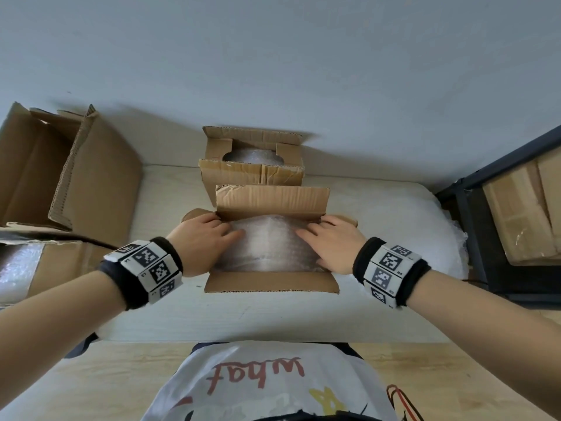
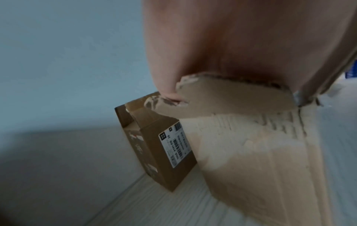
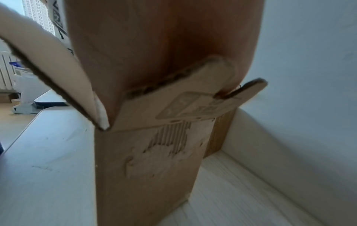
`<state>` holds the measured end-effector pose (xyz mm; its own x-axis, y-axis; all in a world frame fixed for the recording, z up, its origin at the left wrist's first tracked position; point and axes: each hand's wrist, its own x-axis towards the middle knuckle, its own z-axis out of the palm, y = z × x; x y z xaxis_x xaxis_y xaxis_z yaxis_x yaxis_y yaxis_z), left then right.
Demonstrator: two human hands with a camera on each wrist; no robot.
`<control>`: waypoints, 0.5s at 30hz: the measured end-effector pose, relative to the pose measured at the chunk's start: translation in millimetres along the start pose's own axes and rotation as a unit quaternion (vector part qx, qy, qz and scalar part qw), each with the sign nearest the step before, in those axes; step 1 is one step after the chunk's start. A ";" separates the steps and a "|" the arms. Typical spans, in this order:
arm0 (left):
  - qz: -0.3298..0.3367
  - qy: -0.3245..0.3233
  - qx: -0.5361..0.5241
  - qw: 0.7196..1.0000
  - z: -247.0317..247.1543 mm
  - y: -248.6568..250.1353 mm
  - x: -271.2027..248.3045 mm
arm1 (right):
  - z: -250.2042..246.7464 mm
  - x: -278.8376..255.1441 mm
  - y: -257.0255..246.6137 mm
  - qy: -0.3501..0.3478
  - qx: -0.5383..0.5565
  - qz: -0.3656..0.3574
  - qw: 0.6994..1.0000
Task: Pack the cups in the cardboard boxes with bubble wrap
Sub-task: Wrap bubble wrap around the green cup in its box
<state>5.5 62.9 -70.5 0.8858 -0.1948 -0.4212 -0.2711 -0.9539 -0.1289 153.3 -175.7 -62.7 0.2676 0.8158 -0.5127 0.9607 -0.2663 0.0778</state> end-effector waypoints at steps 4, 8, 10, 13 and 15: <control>0.008 -0.038 0.021 0.999 -0.8 1.1 5.3 | 3.8 1.1 0.4 -0.010 -0.026 0.007 1.000; 0.007 -0.034 -0.008 0.999 -8.6 -0.8 3.9 | 1.1 -2.1 0.3 0.016 0.010 -0.003 1.000; 0.022 -0.001 -0.051 0.998 -13.1 1.5 -0.1 | 0.0 -7.7 -5.0 0.040 0.058 -0.036 0.997; 0.108 -0.016 -0.086 0.990 -15.1 8.8 -5.0 | 0.9 -16.2 -13.3 0.035 0.090 -0.114 0.989; 0.131 -0.068 -0.073 0.986 -16.4 12.8 -4.1 | 1.1 -17.2 -14.4 0.023 0.073 -0.131 0.988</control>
<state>4.6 47.8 -55.7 0.7311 -0.4167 -0.5403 -0.4191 -0.8991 0.1264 134.8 -186.4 -55.9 0.0180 0.8881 -0.4593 0.9776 -0.1120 -0.1782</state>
